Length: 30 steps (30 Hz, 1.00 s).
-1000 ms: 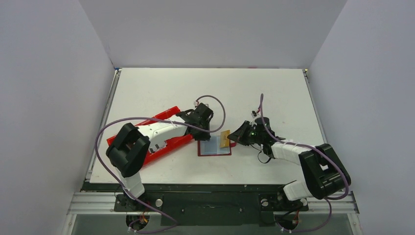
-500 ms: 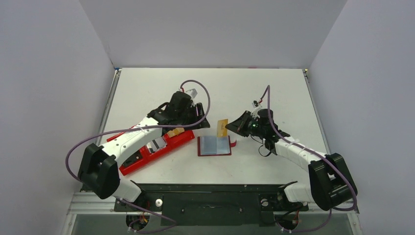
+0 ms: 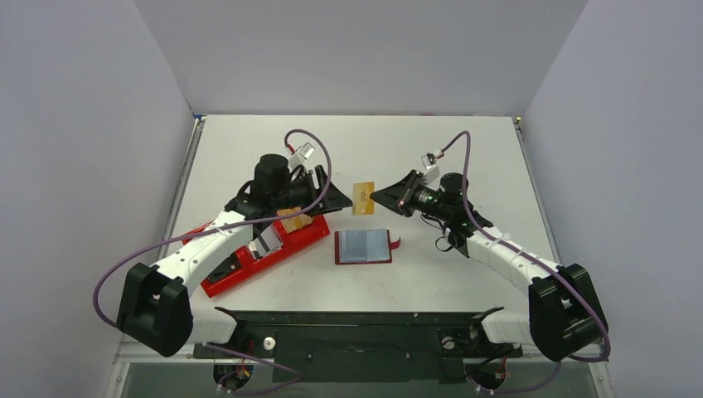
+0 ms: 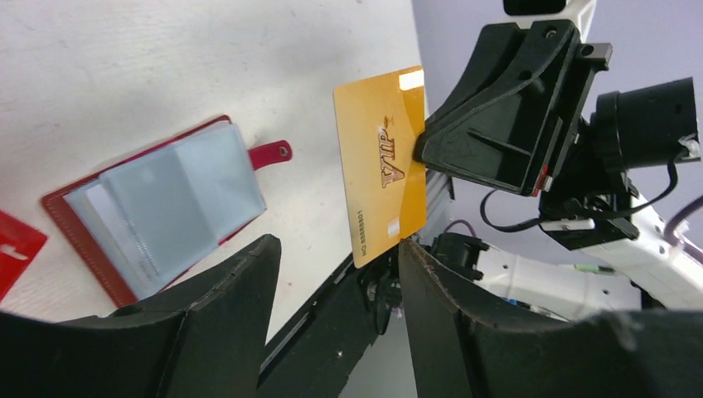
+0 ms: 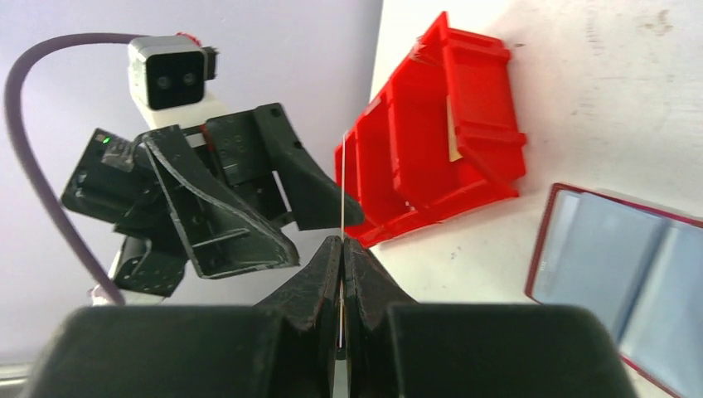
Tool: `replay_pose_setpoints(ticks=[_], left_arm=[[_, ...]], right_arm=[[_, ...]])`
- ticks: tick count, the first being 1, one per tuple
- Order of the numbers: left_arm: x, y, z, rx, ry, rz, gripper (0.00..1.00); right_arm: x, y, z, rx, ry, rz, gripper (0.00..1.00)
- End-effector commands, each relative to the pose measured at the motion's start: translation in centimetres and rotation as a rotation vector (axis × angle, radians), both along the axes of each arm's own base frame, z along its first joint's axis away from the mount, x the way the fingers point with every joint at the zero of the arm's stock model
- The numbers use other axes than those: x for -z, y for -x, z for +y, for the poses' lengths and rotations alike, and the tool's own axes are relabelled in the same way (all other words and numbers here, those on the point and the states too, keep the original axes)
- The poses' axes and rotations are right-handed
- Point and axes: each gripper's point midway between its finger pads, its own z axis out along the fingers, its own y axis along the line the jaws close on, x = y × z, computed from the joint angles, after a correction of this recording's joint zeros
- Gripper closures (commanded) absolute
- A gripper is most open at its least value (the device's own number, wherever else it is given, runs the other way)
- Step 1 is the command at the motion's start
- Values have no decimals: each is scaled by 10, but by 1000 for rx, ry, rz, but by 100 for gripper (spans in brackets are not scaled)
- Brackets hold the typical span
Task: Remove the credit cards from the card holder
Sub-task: Place the credit card in the storage box.
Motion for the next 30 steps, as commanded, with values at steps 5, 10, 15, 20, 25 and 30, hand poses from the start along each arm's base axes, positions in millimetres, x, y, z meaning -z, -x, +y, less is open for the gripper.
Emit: replay_pose_setpoints(ticks=[5,10,15,20,25,30], left_arm=[[-51,8,-20,117,226,-94,50],[-52,10,-23,142,275,-73,59],[-49,11,-24,146,286,-58,73],[-47,11,-25,147,294,-50,100],[-39,5,-20,96,241,-46,100],[-5,-8,7,-57,15,-7,100]], right_arm=[[-62,10,20,-76,-118,-129,100],[-64,14,27,-99,-128,-137,100],[-63,16,29,-107,-128,-137,100],[-60,16,31,-110,-98,-139,100],[-40,9,23,-54,63,-133,37],[-24,-3,-2,65,254,-155,25]])
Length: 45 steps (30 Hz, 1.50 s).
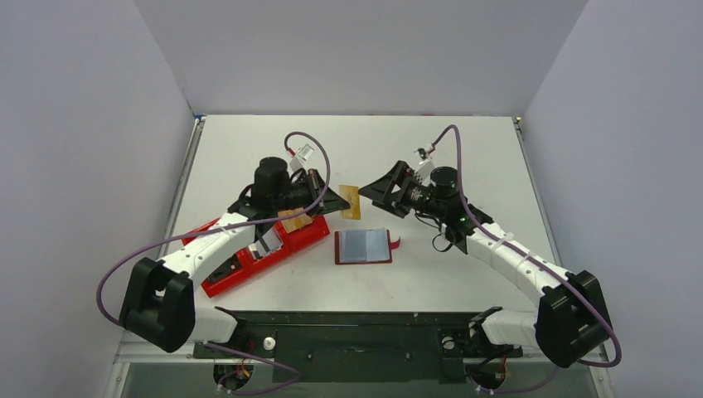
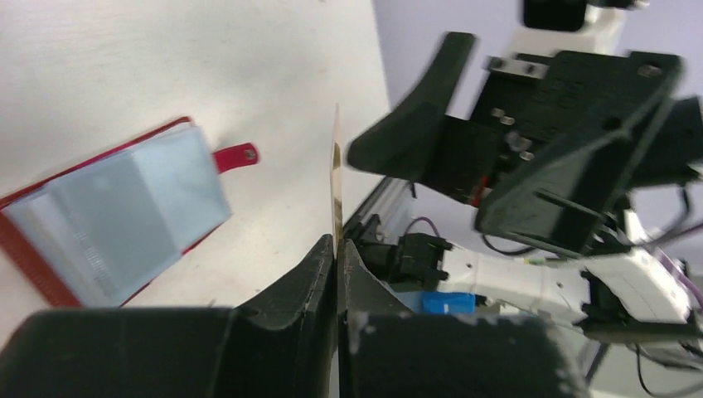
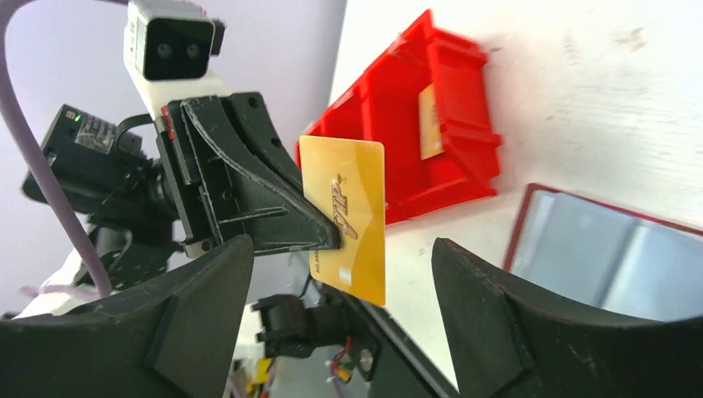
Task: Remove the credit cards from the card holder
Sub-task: Place the credit card in the storage box.
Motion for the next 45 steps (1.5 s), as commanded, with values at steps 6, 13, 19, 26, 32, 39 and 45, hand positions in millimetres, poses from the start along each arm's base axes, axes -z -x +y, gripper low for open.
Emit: replay_pose_setpoints(ticks=[6,13,19,26,32,39,45], left_arm=[[56,-36,91,-414,-525,58,100],[92,-39,141,-562,-713,139,100],[104,-53,149,-602,-721,136,100],[118,-72,147,-609,-725,156,100],[122,-83,144,-595,-731,161,100],[124,-86,139,-566,-708,159,86],[115,-87,146,-579,-715,145,72]], right_arm=[[15,-11,-44,174,289,-63,24],[26,-9,-52,182,343,-64,24],[29,-6,-53,172,352,-68,24],[34,0,-58,163,378,-73,24],[36,1,-60,161,391,-72,24],[37,1,-59,155,390,-66,24],[35,1,-58,152,393,-65,24]])
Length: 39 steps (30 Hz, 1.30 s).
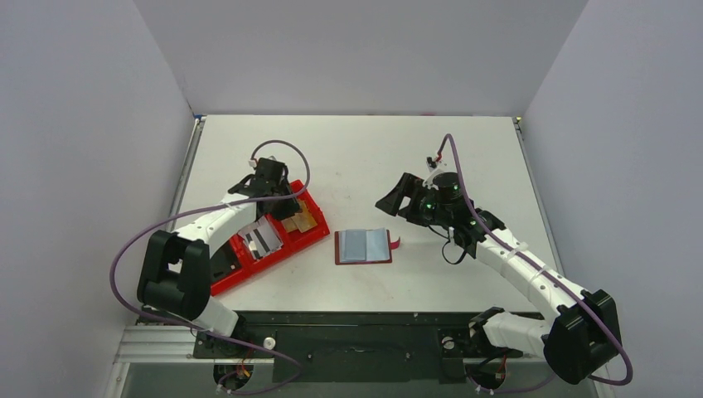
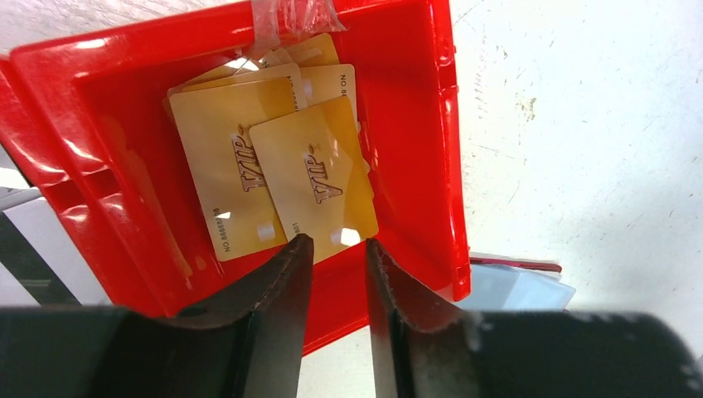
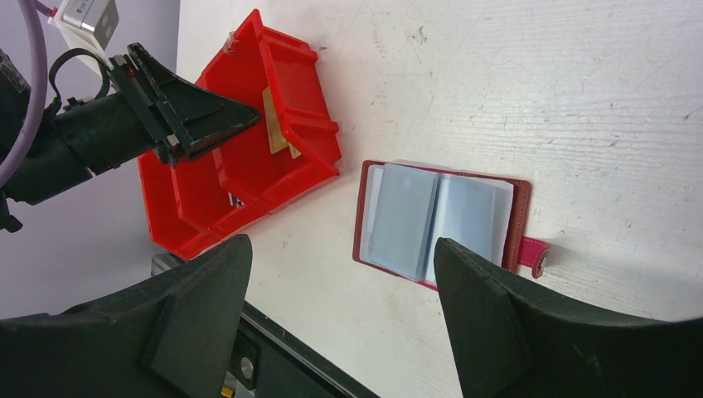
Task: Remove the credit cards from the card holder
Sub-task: Place the credit card in the storage box, then remove the credit card from the card holder.
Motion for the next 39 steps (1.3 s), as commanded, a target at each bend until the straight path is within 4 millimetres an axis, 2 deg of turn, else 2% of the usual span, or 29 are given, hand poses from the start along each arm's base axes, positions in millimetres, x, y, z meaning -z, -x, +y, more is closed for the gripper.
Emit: replay_pose_setpoints(ticks=[1,9,15,20,25,28,33,39], left_arm=[[-33,-20,1,7,9,-98,70],[-69,-12,8,28,-10,-170,55],[-88,0,6,87,-5,-189,48],[-101,11,1,138,12,-207,44],[-114,21,-14,205,30,-230,42],[-114,26,-25,239,32,-229,41],[-102,35,-43,287,34,-206,39],[-96,41,-52,302,41,-196,37]], right_arm=[[-11,-3,-1,2,3,-42,24],[-12,-4,5,5,28,-45,24],[-2,-4,10,17,82,-34,24],[12,-2,17,44,169,-24,24],[31,-2,21,83,260,-5,27],[47,1,33,67,321,17,28],[69,9,56,13,384,50,28],[104,12,68,-8,449,109,32]])
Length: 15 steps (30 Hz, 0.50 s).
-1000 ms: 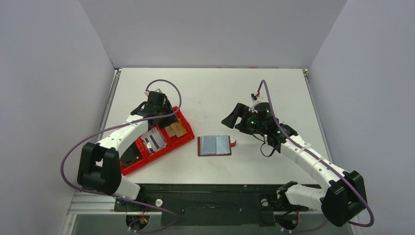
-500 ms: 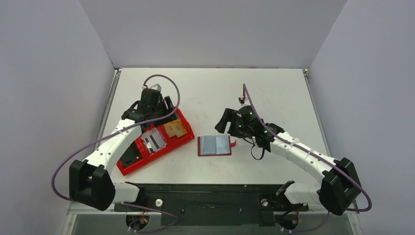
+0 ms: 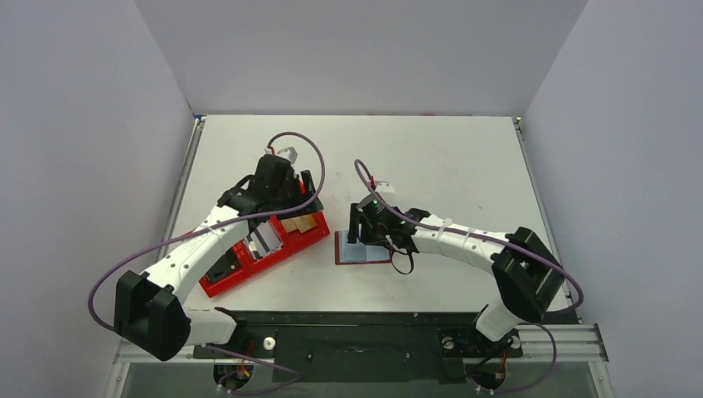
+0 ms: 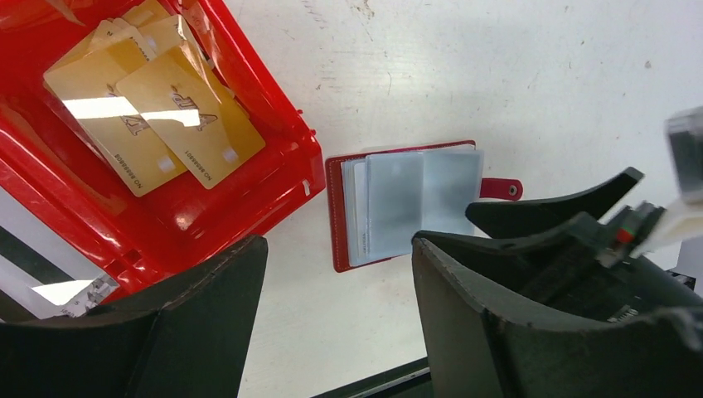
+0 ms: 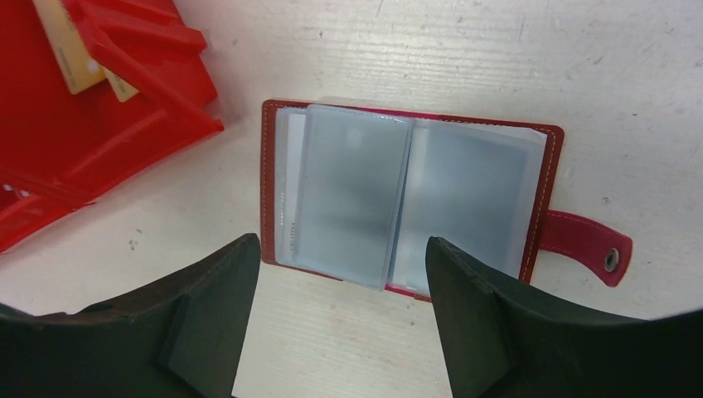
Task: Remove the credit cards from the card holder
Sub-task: Remove the credit card from the card holder.
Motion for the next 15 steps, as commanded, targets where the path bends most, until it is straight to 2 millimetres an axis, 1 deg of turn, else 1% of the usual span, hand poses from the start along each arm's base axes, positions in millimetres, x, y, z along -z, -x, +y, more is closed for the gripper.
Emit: replay_pose_setpoints(ticks=[1,2,3,4,10,15], left_arm=[[-7,-3,-8,9,21,-27,37],[-7,-3,-8,8,20,-27,37],[-6,-3,-8,7,19,-24,37],[-6,-3,-8,5,20,-24,36],[-4,-4,-8,1,15,-20,36],[1,-4,-8,0,5,-9,35]], right_arm=[[4,-8,9,20,28,-14,32],[11,-7,10,17,42,-2,33],[11,-7,12,15,42,-3,33],[17,-6,13,9,57,4,33],[30,-6,22,-8,90,18,40],[39,-5,24,-15,114,28,43]])
